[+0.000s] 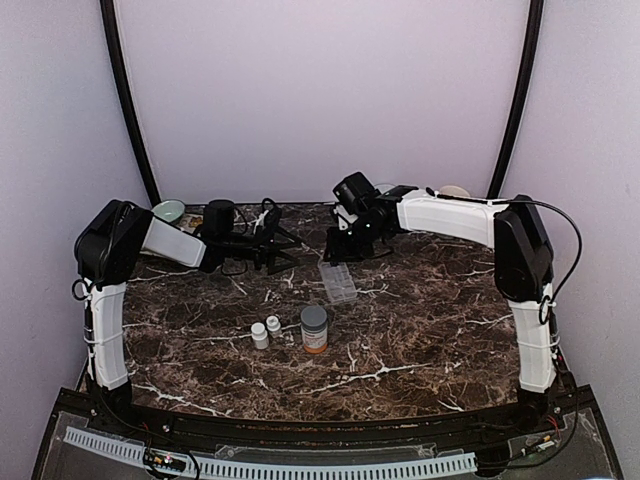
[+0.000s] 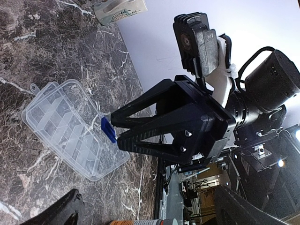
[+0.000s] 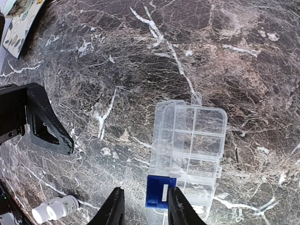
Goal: Sort the pills into containers
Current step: Open the lid of the pill container, then adjust the lid of the pill container.
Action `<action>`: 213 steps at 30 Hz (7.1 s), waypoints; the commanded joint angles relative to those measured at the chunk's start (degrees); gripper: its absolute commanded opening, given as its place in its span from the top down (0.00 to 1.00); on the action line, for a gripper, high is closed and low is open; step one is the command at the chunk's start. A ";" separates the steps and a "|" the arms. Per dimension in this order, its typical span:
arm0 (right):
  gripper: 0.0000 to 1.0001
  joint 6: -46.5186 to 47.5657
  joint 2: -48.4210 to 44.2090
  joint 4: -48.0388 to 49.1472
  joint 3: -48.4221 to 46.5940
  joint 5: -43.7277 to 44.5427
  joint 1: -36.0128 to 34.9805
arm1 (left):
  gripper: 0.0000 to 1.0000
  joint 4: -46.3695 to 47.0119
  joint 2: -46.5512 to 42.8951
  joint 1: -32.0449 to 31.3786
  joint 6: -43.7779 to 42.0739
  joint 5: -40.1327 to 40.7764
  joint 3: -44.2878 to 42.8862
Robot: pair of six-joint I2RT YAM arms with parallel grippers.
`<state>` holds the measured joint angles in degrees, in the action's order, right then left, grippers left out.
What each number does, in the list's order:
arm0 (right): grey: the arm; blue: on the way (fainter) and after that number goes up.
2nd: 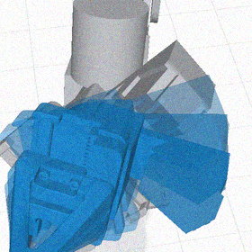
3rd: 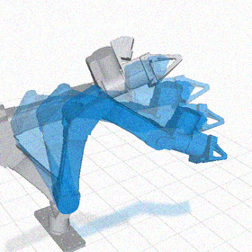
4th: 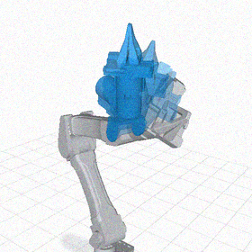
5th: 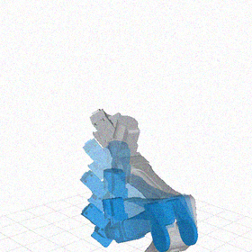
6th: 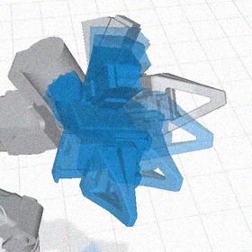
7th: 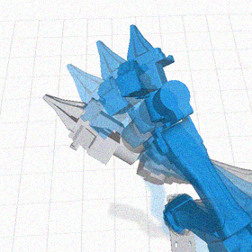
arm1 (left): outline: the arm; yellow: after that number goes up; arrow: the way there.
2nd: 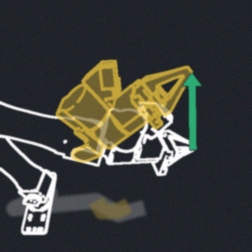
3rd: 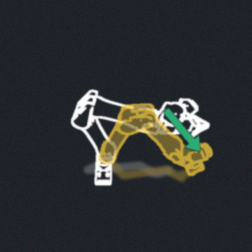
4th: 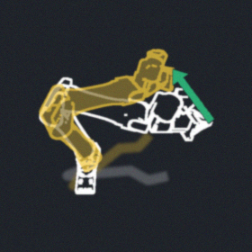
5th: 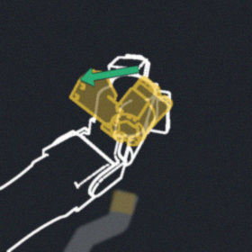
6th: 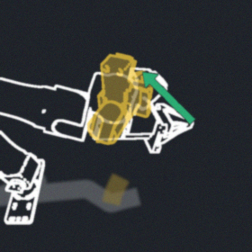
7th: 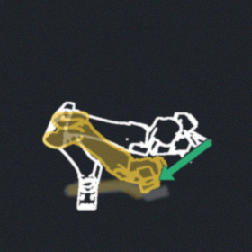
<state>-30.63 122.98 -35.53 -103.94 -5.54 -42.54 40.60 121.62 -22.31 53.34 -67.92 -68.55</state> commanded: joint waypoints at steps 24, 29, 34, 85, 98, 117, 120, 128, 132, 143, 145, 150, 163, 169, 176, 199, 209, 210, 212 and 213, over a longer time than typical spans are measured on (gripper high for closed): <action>0.64 -0.83 -15.63 12.44 16.66 1.80 2.96 | 0.01 -47.93 -3.30 -2.47 -24.87 15.38 -23.84; 0.66 0.13 -14.98 12.97 19.58 2.50 4.12 | 0.01 -63.43 -0.28 -4.09 -30.41 26.99 -34.23; 0.69 0.21 -13.52 15.33 22.40 2.21 4.44 | 0.01 -79.56 6.23 -7.52 -35.97 36.98 -49.50; 0.78 -2.70 -8.10 22.83 27.49 -1.17 1.00 | 0.02 -88.97 21.51 -14.69 -34.03 53.94 -67.91; 0.78 -1.88 -6.33 20.61 25.57 -0.71 0.75 | 0.11 -93.09 22.10 -15.22 -36.36 57.31 -67.51; 0.79 -1.27 -4.06 18.91 23.79 -1.37 0.55 | 0.30 -89.21 14.73 -15.22 -38.26 56.68 -57.94; 0.79 -0.92 -4.23 18.96 23.61 -1.40 0.46 | 0.30 -87.81 13.46 -15.22 -38.48 56.78 -56.00; 0.78 0.62 -3.50 17.39 23.34 -1.85 -0.05 | 0.37 -85.41 12.52 -15.18 -38.66 57.02 -55.97; 0.78 1.17 -3.10 16.68 23.43 -2.32 -0.36 | 0.37 -85.09 12.47 -15.17 -38.66 56.02 -55.99; 0.76 3.39 -1.78 13.32 22.61 -0.30 -1.57 | 0.36 -85.91 11.39 -15.14 -38.67 55.88 -54.47; 0.76 3.70 -1.36 12.67 22.47 0.24 -1.71 | 0.36 -85.80 11.27 -15.14 -38.60 55.82 -54.42; 0.78 4.33 -0.69 11.41 22.40 1.68 -2.02 | 0.36 -85.45 10.81 -15.09 -38.58 56.23 -54.71; 1.00 1.17 -0.32 9.91 18.27 5.26 -2.15 | 0.34 -89.08 9.07 -14.79 -39.85 55.20 -54.66; 1.00 0.31 -0.18 9.29 17.10 6.86 -2.19 | 0.35 -89.54 9.06 -14.39 -40.46 54.76 -54.51; 1.00 1.66 -0.56 7.59 16.13 10.88 -2.98 | 0.25 -87.45 9.15 -13.52 -38.70 57.05 -55.74; 1.00 4.26 -0.30 1.22 8.80 23.10 -6.03 | 0.17 -89.91 15.91 -13.42 -36.82 55.31 -60.38; 1.00 4.89 -0.07 -0.32 7.87 26.53 -6.91 | 0.17 -90.81 15.92 -13.38 -37.08 57.09 -60.64; 1.00 4.83 -0.07 -0.60 7.71 26.62 -6.96 | 0.17 -90.69 15.88 -13.38 -37.02 57.04 -60.79; 1.00 4.71 -0.11 -0.60 7.69 26.63 -6.94 | 0.17 -90.61 15.97 -13.38 -36.92 56.75 -60.83; 1.00 4.62 -0.11 -0.57 7.70 26.63 -6.98 | 0.18 -90.65 15.97 -13.38 -36.97 56.59 -60.82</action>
<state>-25.93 122.37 -36.21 -94.19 18.28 -49.15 -47.22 137.80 -35.90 16.34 -11.68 -128.27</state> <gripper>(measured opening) 0.009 0.830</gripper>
